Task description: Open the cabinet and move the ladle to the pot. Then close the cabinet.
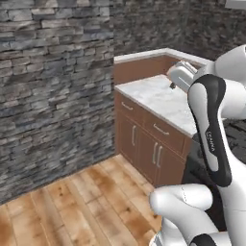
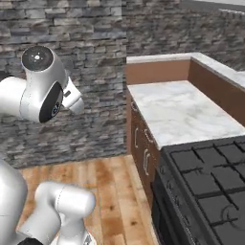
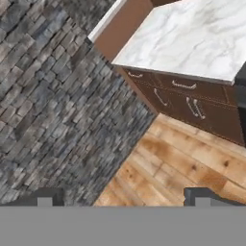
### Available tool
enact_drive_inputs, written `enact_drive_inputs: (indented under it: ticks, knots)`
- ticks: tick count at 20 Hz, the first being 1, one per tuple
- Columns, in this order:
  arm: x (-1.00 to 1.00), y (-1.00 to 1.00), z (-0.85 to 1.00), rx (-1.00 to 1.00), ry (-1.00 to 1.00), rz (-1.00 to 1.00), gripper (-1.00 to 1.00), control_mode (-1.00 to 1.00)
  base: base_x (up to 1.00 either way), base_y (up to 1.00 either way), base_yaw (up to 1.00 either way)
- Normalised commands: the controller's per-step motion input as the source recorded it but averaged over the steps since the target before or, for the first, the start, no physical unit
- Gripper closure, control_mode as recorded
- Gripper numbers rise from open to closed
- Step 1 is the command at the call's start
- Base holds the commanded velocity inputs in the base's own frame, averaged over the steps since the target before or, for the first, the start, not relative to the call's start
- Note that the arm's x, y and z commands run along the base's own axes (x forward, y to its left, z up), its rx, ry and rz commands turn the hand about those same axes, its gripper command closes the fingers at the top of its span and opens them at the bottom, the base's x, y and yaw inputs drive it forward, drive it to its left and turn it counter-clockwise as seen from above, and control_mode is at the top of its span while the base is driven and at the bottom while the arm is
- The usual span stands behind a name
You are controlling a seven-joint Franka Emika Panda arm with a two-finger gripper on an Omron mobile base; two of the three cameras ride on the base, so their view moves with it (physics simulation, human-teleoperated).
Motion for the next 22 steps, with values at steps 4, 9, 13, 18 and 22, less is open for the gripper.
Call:
enact_drive_inputs:
  ticks: [4, 9, 13, 18, 22]
  knots:
    - [0.00, 0.00, 0.00, 0.00, 0.00, 0.00, -1.00, 1.00, 0.01, 0.00, 1.00]
    - [0.00, 0.00, 0.00, 0.00, 0.00, 0.00, -1.00, 1.00, 0.00, -0.03, 0.99]
    - [0.00, 0.00, 0.00, 0.00, 0.00, 0.00, -1.00, 1.00, 0.00, -0.09, 0.98]
    - [0.00, 0.00, 0.00, 0.00, 0.00, 0.00, -1.00, 1.00, 0.00, -0.11, 0.96]
    - [0.00, 0.00, 0.00, 0.00, 0.00, 0.00, -1.00, 1.00, 0.00, -0.10, 0.92]
